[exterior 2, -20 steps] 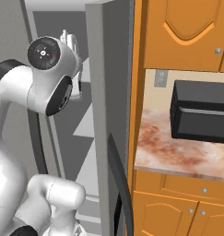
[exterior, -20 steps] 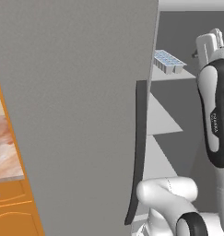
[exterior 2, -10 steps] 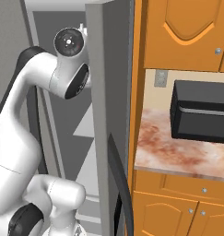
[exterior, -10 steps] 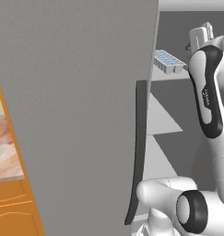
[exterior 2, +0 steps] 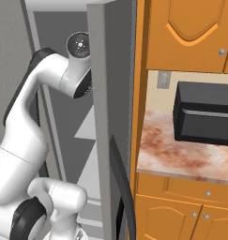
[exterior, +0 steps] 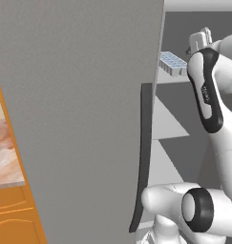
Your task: Open the freezer door, pick up the ice cube tray from the freezer, and place it on the dining counter.
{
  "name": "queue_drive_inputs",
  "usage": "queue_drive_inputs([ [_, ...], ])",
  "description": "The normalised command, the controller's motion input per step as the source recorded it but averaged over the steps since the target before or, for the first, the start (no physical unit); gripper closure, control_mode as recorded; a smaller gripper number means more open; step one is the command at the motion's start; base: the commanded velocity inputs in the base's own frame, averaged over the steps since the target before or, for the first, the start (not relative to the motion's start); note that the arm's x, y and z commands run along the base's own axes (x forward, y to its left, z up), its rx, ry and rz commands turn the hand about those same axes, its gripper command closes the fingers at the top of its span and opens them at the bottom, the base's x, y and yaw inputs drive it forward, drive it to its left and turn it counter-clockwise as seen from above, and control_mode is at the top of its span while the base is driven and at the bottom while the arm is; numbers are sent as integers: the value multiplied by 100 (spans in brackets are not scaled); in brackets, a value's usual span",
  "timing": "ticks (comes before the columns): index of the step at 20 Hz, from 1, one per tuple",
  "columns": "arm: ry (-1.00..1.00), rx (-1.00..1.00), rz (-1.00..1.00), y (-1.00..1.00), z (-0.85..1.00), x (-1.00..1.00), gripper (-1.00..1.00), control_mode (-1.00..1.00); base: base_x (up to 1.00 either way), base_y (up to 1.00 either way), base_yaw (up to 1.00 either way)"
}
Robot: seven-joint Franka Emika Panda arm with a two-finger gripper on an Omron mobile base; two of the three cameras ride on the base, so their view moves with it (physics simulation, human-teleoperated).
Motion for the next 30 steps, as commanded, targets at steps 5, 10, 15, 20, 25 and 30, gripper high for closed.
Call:
queue_drive_inputs([
  [5, 0, 0, 0, -2, -15, 40, -100, -100, 0, 0, 0],
  [10, 0, 0, 0, -6, -2, 49, -100, -100, 0, 0, 0],
  [15, 1, 1, 0, -17, 0, 47, -100, -100, 0, 0, 0],
  [20, 5, 1, 0, -13, 0, 31, -100, -100, 0, 0, 0],
  [25, 3, 0, 0, -1, -9, 25, -100, -100, 0, 0, 0],
  [30, 0, 0, 0, 0, -28, 16, -100, -100, 0, 0, 0],
])
